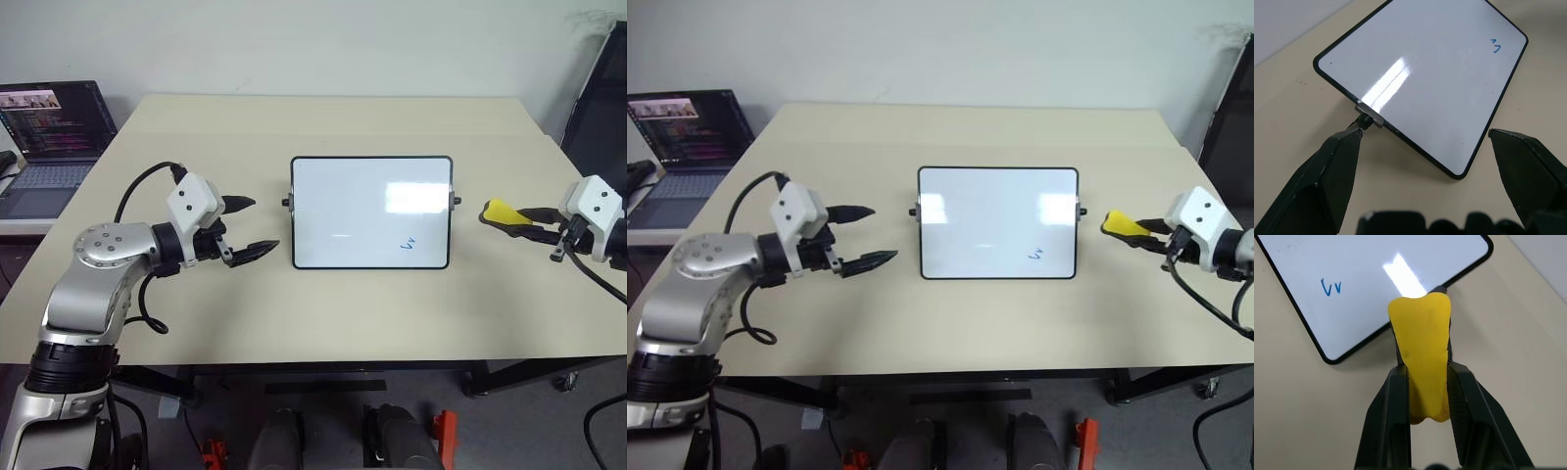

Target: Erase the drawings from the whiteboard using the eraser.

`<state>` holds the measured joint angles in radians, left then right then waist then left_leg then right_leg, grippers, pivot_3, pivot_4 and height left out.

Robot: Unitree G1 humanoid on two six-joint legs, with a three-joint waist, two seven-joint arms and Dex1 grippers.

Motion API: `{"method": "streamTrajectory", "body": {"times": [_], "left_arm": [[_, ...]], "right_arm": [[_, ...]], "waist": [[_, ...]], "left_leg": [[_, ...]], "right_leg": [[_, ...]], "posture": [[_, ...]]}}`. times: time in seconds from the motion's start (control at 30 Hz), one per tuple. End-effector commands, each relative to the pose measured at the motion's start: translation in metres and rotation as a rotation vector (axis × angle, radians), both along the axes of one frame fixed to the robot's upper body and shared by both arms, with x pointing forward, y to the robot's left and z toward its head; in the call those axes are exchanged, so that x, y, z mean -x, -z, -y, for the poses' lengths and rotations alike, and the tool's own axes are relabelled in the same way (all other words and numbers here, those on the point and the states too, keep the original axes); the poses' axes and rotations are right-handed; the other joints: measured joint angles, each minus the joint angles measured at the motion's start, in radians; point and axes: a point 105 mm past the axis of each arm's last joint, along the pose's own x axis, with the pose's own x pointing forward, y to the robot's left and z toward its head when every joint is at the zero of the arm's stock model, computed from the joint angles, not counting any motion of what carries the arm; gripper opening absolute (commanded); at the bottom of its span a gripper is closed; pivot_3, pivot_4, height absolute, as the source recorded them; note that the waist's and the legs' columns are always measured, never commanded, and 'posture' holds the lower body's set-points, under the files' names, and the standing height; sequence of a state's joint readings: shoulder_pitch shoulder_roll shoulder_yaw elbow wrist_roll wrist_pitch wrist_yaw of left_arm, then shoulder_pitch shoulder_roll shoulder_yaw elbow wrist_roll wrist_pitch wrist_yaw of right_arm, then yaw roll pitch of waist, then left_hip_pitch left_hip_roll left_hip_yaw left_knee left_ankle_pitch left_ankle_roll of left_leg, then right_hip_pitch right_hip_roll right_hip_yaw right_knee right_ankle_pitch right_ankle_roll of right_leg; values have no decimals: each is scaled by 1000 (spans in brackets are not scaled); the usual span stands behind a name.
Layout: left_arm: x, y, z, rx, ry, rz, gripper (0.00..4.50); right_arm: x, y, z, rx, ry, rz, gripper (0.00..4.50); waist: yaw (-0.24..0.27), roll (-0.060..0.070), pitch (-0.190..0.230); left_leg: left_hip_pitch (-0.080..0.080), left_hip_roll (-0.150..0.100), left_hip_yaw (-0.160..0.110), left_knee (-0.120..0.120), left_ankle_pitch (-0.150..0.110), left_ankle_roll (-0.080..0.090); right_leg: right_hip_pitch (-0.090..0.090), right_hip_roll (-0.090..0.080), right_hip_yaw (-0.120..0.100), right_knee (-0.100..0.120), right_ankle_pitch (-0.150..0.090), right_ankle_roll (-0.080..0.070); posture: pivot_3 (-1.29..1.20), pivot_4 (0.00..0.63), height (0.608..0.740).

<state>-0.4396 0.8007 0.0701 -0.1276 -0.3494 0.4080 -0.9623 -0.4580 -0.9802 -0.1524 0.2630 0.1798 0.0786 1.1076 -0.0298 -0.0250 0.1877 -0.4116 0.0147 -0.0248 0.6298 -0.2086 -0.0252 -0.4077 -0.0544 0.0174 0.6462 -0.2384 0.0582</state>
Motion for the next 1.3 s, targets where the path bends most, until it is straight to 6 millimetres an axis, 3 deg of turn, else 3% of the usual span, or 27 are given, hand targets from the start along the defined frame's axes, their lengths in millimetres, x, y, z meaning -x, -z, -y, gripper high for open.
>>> {"method": "streamTrajectory", "body": {"times": [0.03,0.17,0.23,0.43,0.57,0.87,1.03,1.3], "left_arm": [[1,-13,0,1,5,56,4500],[1,-14,2,23,7,59,4500],[2,-12,3,24,11,52,4500],[1,-10,9,26,29,44,4500],[3,-6,8,24,32,31,4500],[6,6,15,27,57,-13,4500],[6,5,17,30,63,-15,4500],[5,5,19,37,68,-15,4500]], "right_arm": [[1,-15,-2,-13,-10,51,690],[-5,-20,-16,-31,-44,75,690],[-8,-19,-32,-54,-82,83,690],[-21,8,-64,-97,-72,49,690],[-24,11,-85,-164,-87,85,690],[-39,45,-89,-103,0,67,689],[-38,67,-100,-40,-5,1,688],[-12,108,-128,-8,-90,-150,677]], "waist": [[0,0,0],[-2,0,0],[-4,0,0],[0,0,0],[1,0,0],[1,0,0],[-2,0,0],[-4,-4,-3]], "left_leg": [[0,0,0,0,0,0],[0,0,0,0,0,0],[1,0,0,0,0,0],[1,0,0,0,0,0],[1,0,0,0,0,0],[1,0,0,0,0,0],[1,0,0,1,0,0],[9,1,0,0,0,0]], "right_leg": [[0,0,0,0,0,0],[0,0,0,0,0,0],[0,0,0,1,0,0],[0,1,0,1,0,-1],[0,0,0,1,3,-4],[0,0,0,1,3,-5],[1,0,0,2,3,-5],[7,1,1,3,0,-1]], "posture": [[0,150,740],[0,150,740],[0,150,740],[0,150,740],[0,150,740],[0,150,740],[0,150,740],[0,150,740]]}}
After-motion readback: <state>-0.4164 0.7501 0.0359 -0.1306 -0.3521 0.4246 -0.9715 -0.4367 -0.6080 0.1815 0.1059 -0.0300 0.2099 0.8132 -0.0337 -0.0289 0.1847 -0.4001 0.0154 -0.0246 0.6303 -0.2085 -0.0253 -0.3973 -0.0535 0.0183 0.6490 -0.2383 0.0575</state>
